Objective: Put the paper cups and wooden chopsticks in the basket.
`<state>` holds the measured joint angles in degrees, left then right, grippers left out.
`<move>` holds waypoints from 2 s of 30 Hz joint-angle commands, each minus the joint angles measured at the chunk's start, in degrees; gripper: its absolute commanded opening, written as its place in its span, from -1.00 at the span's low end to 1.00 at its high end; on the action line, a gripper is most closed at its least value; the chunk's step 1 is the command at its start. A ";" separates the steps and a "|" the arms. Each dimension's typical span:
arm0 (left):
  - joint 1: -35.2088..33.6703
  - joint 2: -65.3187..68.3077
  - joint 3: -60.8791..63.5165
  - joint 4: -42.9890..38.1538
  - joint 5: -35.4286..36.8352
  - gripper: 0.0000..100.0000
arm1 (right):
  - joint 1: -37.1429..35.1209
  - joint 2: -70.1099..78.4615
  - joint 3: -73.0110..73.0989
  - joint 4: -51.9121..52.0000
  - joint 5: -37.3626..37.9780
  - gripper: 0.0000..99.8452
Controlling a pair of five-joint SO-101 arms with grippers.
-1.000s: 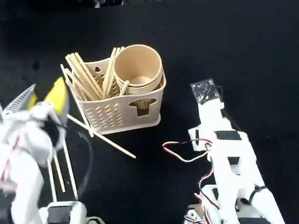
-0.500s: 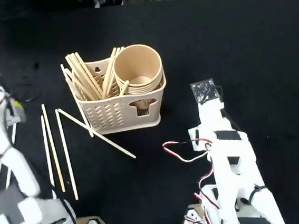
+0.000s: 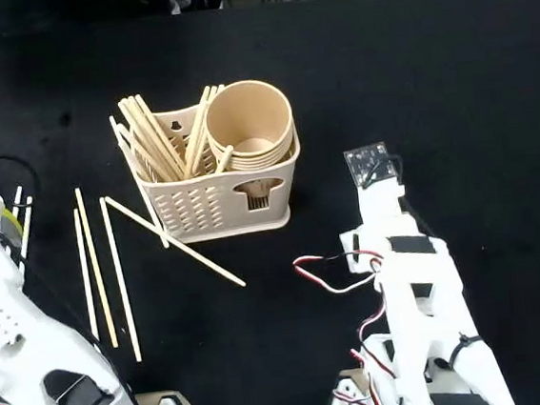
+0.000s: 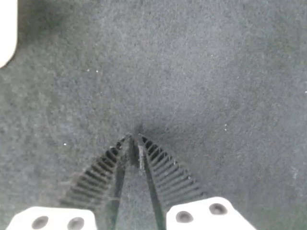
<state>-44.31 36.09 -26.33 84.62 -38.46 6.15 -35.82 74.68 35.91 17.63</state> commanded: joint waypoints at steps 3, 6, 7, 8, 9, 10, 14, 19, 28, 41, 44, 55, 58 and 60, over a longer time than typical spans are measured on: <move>-0.66 6.95 -11.47 0.35 -2.02 -0.63 | -0.26 -0.22 -0.48 0.35 0.35 -0.98; -1.27 10.90 -15.87 0.35 -2.02 -0.63 | -0.26 -0.22 -0.48 0.35 0.35 -0.98; -1.45 12.13 -17.01 0.35 -2.02 -0.63 | -0.26 -0.22 -0.48 0.35 0.35 -0.98; -1.71 13.27 -17.98 0.35 -2.02 -0.64 | -0.26 -0.22 -0.48 0.35 0.35 -0.98; -1.89 14.42 -18.77 0.35 -2.02 -0.64 | -0.26 -0.22 -0.48 0.35 0.35 -0.98; -1.98 15.65 -19.38 0.35 -2.02 -0.64 | -0.26 -0.22 -0.48 0.35 0.35 -0.98; -2.15 18.73 -20.26 0.44 -2.02 -0.65 | -0.26 -0.22 -0.48 0.35 0.35 -0.98; -1.10 19.08 -20.35 0.44 -1.93 -0.95 | -0.26 -0.22 -0.48 0.35 0.35 -0.98; 0.40 12.48 -30.81 16.35 -0.88 -0.94 | -0.26 -0.22 -0.48 0.35 0.35 -0.98; 2.15 -15.38 -13.14 16.18 3.69 -0.94 | -0.26 -0.22 -0.48 0.35 0.35 -0.98; 3.30 -22.59 -11.65 16.18 7.30 -0.94 | -0.26 -0.22 -0.48 0.35 0.35 -0.98; 17.54 -65.76 7.16 6.68 29.27 -0.94 | -0.26 -0.22 -0.48 0.35 0.35 -0.98; 22.81 -78.07 22.02 -4.31 34.02 -0.94 | -0.26 -0.22 -0.48 0.35 0.35 -0.98; 26.68 -86.68 32.48 -13.36 35.78 -0.94 | -0.26 -0.22 -0.48 0.35 0.35 -0.98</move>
<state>-22.86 -37.76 -8.13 83.21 -5.76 6.15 -35.82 74.68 35.91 17.63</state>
